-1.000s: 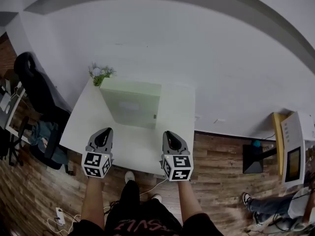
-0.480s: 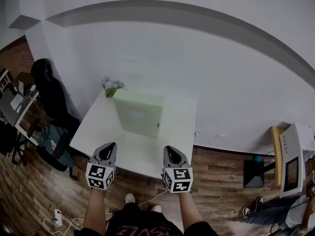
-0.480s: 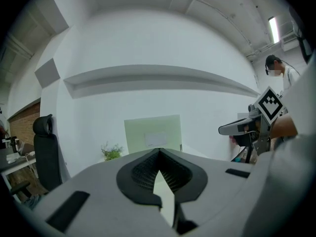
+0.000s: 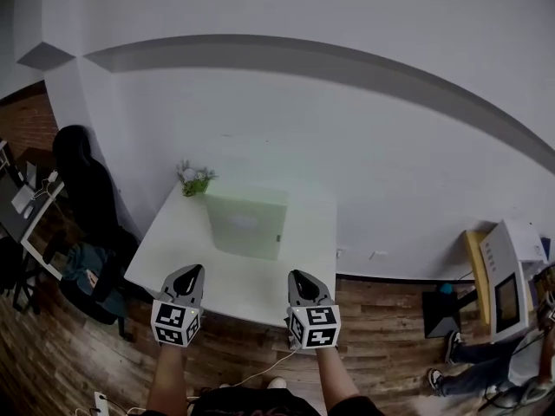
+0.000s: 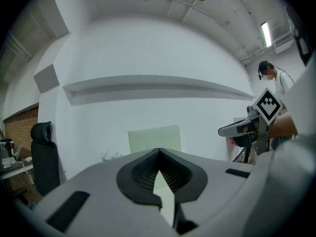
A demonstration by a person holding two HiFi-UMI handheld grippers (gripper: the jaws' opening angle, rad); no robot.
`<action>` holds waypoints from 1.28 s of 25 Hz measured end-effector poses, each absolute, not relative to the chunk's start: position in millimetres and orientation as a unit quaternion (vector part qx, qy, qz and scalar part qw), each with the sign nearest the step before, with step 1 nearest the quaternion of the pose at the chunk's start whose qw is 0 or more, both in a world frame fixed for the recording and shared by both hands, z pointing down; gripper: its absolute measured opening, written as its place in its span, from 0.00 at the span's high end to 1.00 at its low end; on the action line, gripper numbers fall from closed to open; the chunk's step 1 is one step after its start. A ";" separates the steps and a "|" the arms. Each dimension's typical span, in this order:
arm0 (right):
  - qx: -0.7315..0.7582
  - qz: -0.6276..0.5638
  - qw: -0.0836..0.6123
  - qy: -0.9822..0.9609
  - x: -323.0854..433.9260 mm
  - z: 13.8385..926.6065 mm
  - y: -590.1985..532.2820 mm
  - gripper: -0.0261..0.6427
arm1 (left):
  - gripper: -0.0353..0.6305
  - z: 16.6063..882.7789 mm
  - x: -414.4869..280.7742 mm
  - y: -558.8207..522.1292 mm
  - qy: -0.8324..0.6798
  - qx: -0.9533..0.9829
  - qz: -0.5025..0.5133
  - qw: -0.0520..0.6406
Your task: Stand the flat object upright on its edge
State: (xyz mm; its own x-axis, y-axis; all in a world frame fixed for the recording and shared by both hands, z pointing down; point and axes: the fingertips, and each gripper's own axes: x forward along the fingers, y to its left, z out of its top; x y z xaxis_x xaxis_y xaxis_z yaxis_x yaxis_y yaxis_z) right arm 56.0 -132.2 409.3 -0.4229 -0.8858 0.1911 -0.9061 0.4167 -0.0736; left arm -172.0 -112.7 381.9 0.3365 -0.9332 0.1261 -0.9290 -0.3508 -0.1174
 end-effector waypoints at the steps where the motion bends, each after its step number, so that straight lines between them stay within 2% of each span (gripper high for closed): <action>1: 0.537 0.082 0.061 -0.837 52.4 406.5 -129.0 0.91 | 0.93 377.4 -175.3 -111.1 0.567 -0.820 -0.080 0.014; 8: 0.563 0.066 0.053 -0.822 22.3 387.3 -103.5 0.91 | 0.92 353.5 -195.1 -96.2 0.539 -0.839 -0.067 0.036; 14: 0.586 0.070 0.053 -0.806 15.1 386.6 -80.7 0.91 | 0.93 348.3 -215.7 -83.1 0.529 -0.847 -0.054 0.029; 32: 0.591 0.068 0.051 -0.802 56.2 377.3 -87.8 0.92 | 0.93 338.9 -194.7 -85.1 0.544 -0.837 -0.047 0.021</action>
State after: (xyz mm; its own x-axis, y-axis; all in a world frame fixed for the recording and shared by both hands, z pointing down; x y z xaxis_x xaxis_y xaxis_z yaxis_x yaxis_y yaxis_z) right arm 56.2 -87.8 377.3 -0.2965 -0.9410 0.1633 -0.9550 0.2925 -0.0489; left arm -194.7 -85.1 338.9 0.4032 -0.9134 0.0554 -0.9095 -0.4067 -0.0863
